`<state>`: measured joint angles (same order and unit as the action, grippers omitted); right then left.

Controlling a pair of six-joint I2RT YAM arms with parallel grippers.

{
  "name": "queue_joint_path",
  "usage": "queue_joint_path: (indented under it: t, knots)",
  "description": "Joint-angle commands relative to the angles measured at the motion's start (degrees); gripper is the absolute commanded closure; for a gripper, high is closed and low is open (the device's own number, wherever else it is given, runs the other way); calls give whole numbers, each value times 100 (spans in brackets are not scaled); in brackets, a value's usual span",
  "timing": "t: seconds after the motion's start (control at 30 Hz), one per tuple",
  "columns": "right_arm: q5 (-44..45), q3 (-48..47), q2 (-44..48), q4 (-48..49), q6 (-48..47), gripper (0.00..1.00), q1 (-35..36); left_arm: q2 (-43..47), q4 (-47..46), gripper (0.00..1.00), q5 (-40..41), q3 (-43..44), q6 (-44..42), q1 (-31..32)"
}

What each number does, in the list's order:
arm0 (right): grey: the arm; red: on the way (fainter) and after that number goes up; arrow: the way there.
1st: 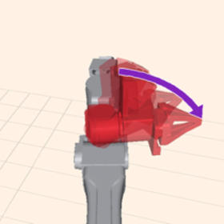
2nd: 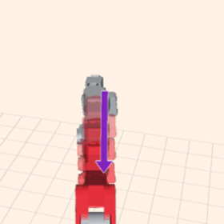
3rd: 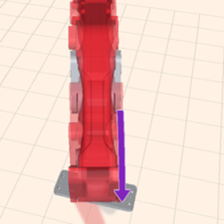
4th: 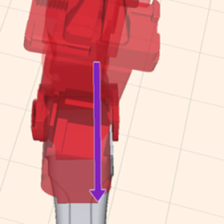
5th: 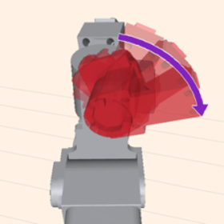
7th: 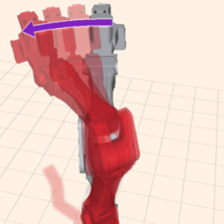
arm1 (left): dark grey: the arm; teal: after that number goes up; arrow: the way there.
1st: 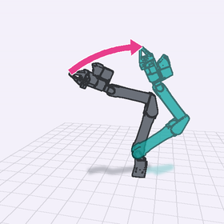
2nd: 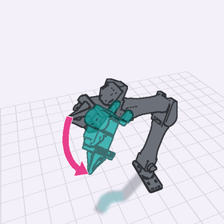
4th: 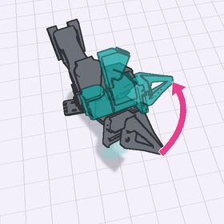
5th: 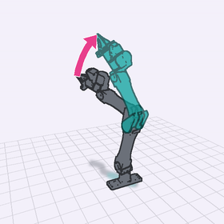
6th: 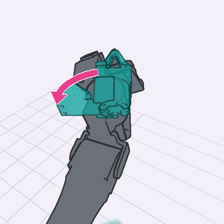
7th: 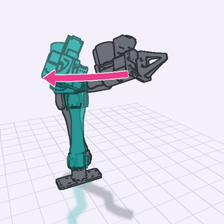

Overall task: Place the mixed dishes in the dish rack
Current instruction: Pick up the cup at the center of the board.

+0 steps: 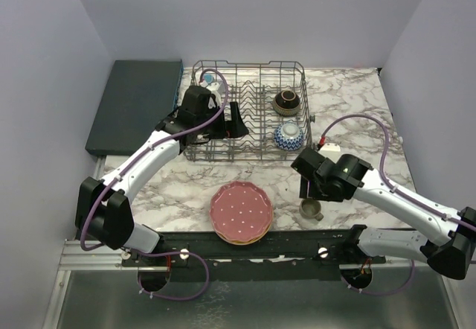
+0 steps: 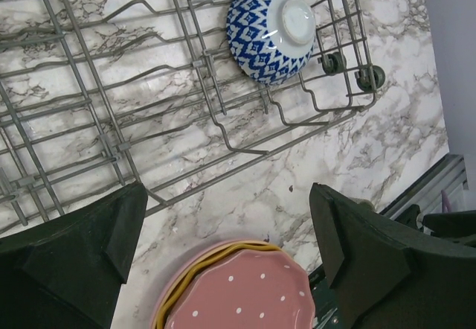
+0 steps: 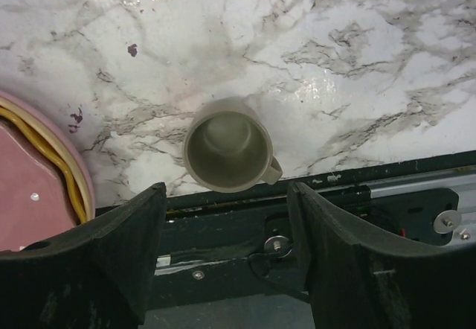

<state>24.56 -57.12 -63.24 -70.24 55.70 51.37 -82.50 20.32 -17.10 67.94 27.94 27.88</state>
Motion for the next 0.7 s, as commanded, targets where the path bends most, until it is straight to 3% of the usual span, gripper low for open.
queue_joint_path:
  t: [0.0, 0.67]
  knots:
    - [12, 214, -97, -93, 199, 28, -113, 268, 105, 1, -339, -165, -105, 17]
    - [-642, 724, -1100, 609, -175, 32, -793, 609, 141, 1, -595, -799, -387, 18]
